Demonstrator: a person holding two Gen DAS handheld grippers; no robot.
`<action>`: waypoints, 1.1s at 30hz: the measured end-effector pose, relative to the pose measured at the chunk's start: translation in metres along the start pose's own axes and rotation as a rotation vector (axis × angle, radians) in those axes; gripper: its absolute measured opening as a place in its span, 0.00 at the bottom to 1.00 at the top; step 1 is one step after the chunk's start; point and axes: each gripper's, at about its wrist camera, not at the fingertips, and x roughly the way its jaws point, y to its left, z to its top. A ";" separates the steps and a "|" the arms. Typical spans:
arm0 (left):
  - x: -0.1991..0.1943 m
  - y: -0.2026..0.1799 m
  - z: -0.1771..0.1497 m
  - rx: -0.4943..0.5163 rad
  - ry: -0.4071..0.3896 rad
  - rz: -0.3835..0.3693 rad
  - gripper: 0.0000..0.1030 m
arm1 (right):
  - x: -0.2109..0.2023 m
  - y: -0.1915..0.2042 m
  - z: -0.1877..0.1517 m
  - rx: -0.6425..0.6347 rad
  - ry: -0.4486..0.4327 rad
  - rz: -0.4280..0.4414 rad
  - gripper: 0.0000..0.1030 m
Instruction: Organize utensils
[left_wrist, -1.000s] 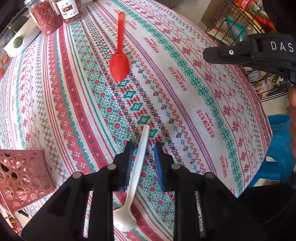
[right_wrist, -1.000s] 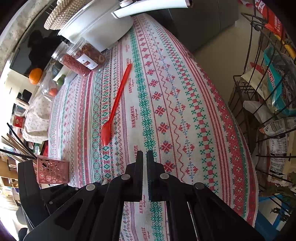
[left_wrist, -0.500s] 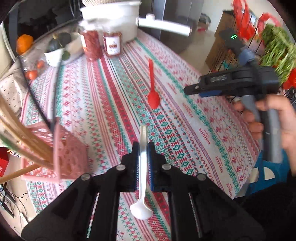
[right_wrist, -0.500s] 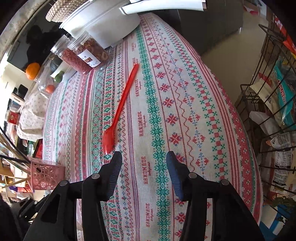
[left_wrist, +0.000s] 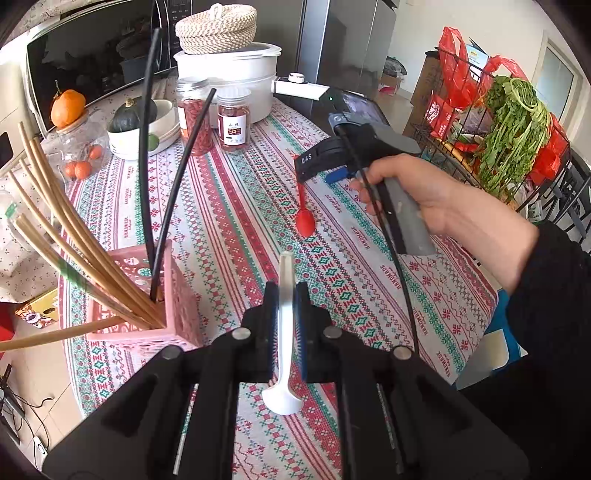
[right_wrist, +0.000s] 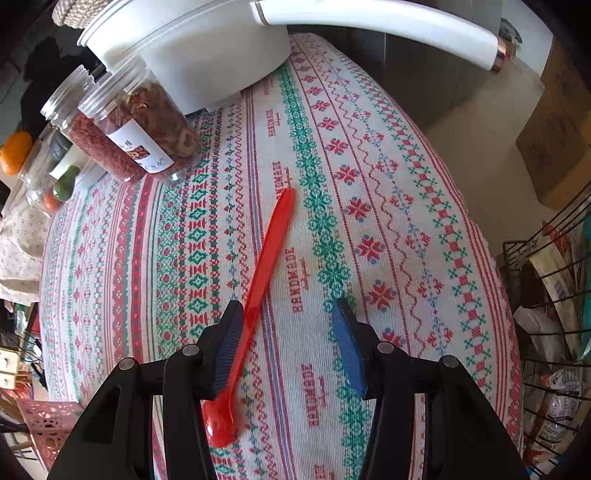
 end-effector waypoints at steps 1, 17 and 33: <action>0.000 0.002 0.000 -0.004 0.003 0.000 0.10 | 0.001 0.003 0.002 -0.016 -0.010 -0.020 0.50; -0.006 0.011 -0.003 -0.060 -0.020 0.024 0.10 | -0.045 0.013 -0.030 -0.069 -0.044 0.091 0.00; -0.067 0.021 -0.005 -0.104 -0.211 0.043 0.10 | -0.174 0.031 -0.083 -0.082 -0.328 0.206 0.00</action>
